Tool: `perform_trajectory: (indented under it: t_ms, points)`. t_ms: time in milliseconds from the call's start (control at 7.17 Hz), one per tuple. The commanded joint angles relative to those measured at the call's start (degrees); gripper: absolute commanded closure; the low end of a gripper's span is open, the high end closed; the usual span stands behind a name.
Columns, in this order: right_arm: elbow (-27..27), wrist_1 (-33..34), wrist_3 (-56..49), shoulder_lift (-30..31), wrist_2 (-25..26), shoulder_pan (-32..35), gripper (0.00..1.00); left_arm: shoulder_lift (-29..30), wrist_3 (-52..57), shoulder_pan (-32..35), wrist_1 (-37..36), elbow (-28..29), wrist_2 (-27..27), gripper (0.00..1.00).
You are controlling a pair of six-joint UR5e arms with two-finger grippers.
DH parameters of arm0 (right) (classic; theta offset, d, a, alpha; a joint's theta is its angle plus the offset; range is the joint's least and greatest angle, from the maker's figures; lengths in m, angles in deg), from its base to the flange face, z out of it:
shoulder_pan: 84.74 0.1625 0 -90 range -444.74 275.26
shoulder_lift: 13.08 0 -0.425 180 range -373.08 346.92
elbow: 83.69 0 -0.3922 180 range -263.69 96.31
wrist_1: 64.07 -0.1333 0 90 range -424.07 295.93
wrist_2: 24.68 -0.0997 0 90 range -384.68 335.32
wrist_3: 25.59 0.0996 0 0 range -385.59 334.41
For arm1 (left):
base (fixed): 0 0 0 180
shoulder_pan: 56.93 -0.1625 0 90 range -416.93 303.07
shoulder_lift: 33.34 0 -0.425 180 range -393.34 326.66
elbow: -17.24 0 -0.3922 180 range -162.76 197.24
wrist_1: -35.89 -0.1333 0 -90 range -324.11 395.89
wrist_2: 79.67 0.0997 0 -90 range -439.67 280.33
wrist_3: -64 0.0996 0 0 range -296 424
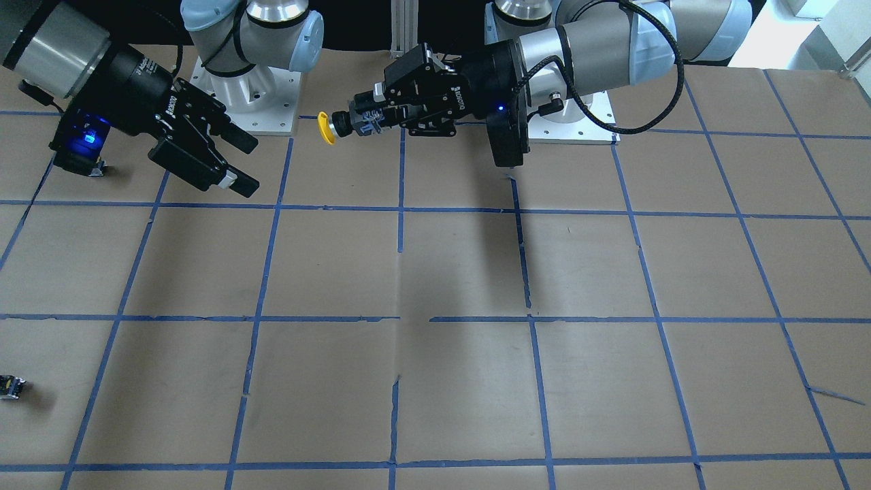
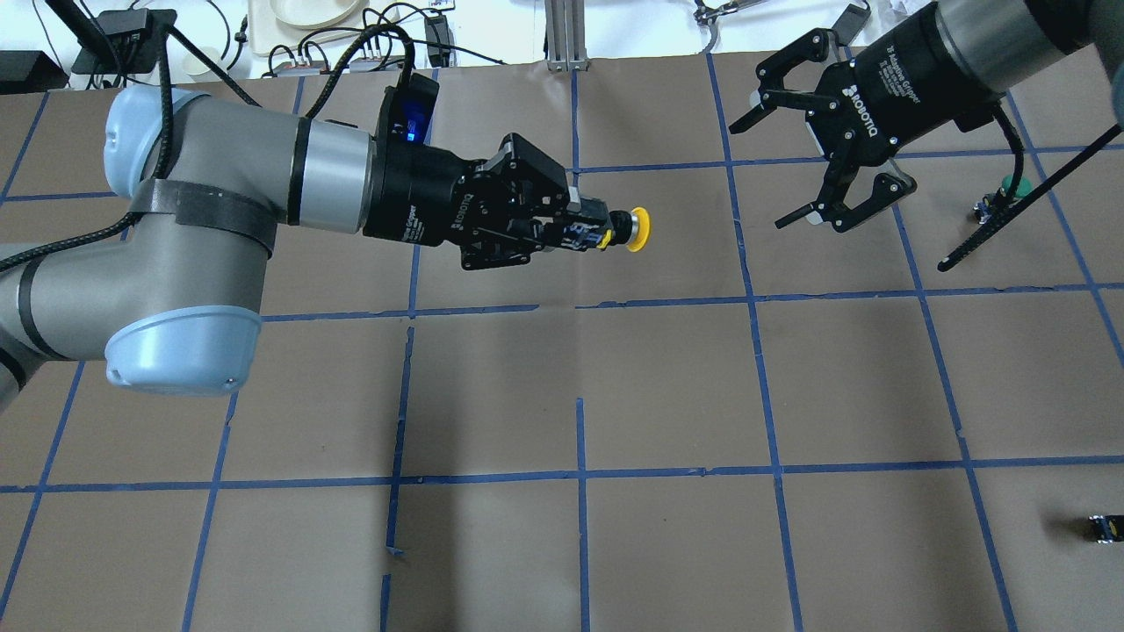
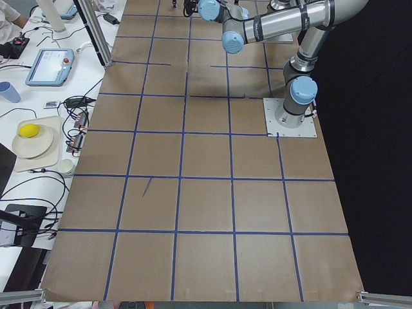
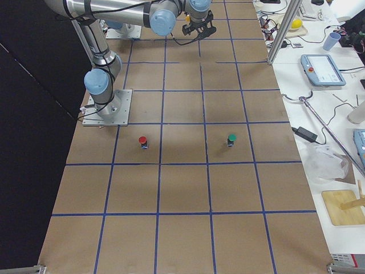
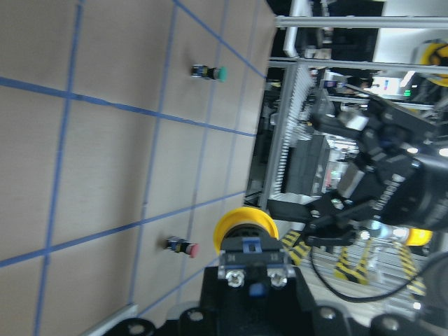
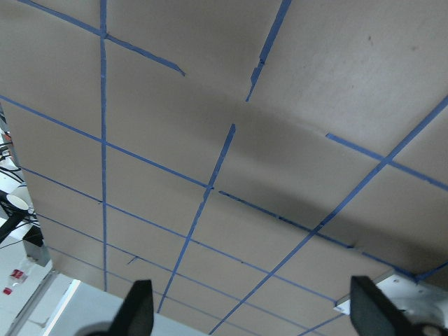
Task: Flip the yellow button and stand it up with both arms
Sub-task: 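Lift the yellow button with the left gripper and carry it toward the right gripper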
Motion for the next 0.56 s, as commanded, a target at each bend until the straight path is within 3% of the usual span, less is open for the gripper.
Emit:
perform_trajectory:
  t_ms: [0,279,419]
  points:
    - [-0.65,-3.88,1.86,0.55,-3.86,-0.33,0.0,0.51,-4.46,-0.26,-8.03,-0.9,-5.65,0.81]
    - [-0.57,-4.07,1.86,1.69,-8.26,0.2,0.0,0.51,-5.86,-0.87,-9.02,-0.99,-10.75,0.81]
    - [-0.49,-4.25,1.86,3.43,-8.71,0.37,0.0,0.68,-6.22,-0.87,-9.02,-0.99,-10.68,0.81]
